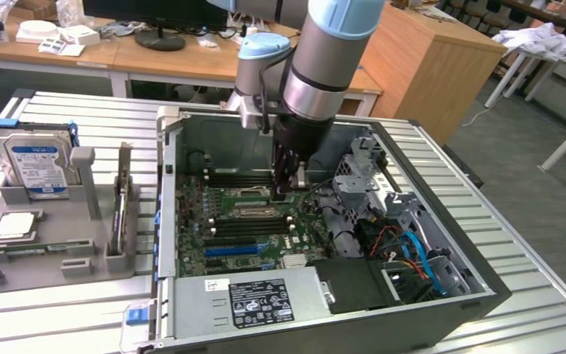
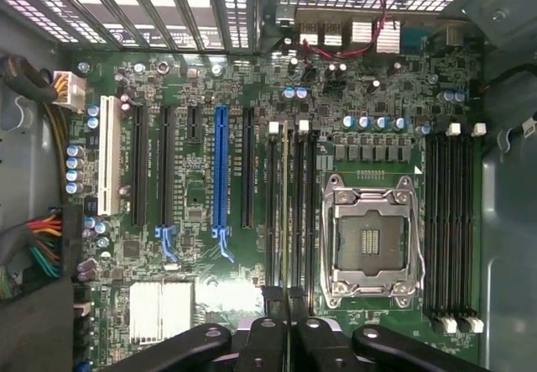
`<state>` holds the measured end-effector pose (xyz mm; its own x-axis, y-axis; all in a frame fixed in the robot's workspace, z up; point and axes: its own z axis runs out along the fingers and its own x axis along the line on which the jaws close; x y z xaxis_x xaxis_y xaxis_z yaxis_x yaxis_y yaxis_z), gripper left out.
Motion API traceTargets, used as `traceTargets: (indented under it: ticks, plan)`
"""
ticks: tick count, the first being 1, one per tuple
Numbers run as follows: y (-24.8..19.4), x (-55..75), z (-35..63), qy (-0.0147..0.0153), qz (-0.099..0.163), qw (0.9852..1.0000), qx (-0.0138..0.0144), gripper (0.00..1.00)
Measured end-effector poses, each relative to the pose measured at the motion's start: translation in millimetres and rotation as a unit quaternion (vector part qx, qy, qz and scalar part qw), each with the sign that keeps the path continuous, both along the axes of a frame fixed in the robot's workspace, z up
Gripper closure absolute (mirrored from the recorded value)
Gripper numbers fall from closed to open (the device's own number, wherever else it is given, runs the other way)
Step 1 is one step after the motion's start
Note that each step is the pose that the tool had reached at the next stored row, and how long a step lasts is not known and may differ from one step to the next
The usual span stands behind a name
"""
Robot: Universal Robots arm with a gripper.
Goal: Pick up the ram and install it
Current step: 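Insert the ram into the slot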
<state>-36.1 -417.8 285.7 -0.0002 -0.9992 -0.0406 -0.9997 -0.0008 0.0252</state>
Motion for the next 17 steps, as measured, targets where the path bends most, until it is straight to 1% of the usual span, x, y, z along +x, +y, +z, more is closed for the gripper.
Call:
traceTargets:
  ticks: [17]
  plan:
    - [0.0, 0.0, -12.8, 0.0000, 0.000, 1.0000, 0.0000, 0.87]
